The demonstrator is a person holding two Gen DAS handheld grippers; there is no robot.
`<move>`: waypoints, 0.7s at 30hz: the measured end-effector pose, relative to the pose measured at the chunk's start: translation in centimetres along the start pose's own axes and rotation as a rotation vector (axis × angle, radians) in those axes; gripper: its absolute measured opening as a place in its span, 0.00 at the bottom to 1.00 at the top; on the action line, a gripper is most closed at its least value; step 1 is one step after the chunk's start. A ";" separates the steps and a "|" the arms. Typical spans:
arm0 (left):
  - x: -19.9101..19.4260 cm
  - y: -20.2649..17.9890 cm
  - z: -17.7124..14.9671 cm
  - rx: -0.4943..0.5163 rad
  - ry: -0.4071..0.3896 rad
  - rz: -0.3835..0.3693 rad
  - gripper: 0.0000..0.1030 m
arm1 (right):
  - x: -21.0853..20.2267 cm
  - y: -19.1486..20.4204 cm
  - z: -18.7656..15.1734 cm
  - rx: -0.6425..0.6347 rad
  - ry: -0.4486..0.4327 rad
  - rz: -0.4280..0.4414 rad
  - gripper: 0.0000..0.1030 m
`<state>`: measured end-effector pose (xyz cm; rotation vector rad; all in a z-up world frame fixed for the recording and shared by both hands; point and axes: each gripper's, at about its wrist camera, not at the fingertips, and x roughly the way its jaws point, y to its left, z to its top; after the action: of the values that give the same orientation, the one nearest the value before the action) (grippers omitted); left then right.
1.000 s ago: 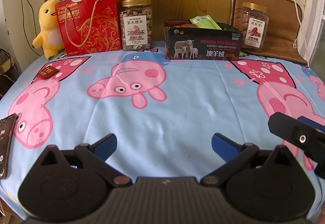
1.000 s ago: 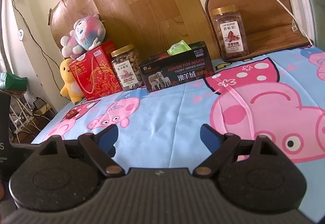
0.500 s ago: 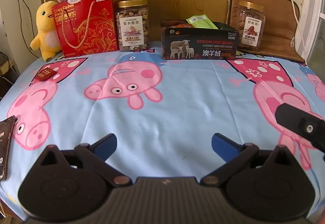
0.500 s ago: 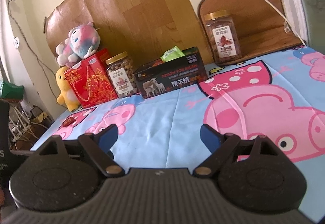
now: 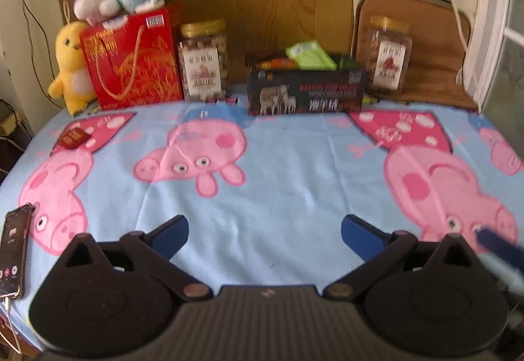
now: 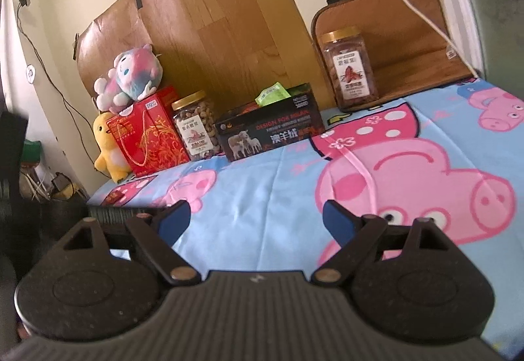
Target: Organize snacks
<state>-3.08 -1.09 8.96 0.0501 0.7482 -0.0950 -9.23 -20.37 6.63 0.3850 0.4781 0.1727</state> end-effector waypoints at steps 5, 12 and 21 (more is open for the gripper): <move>-2.5 -1.2 -0.3 0.016 -0.050 0.013 1.00 | -1.6 -0.4 -0.2 -0.002 0.010 0.022 0.87; -3.0 -1.5 0.0 0.027 -0.071 0.014 1.00 | -2.2 -0.1 0.0 -0.013 -0.014 0.039 0.87; -0.9 -0.7 -1.5 0.035 -0.057 0.037 1.00 | -0.9 -0.2 -0.4 -0.024 0.006 0.004 0.87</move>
<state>-4.84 -1.63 8.43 0.0943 0.6883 -0.0746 -10.14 -20.64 6.63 0.3616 0.4808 0.1839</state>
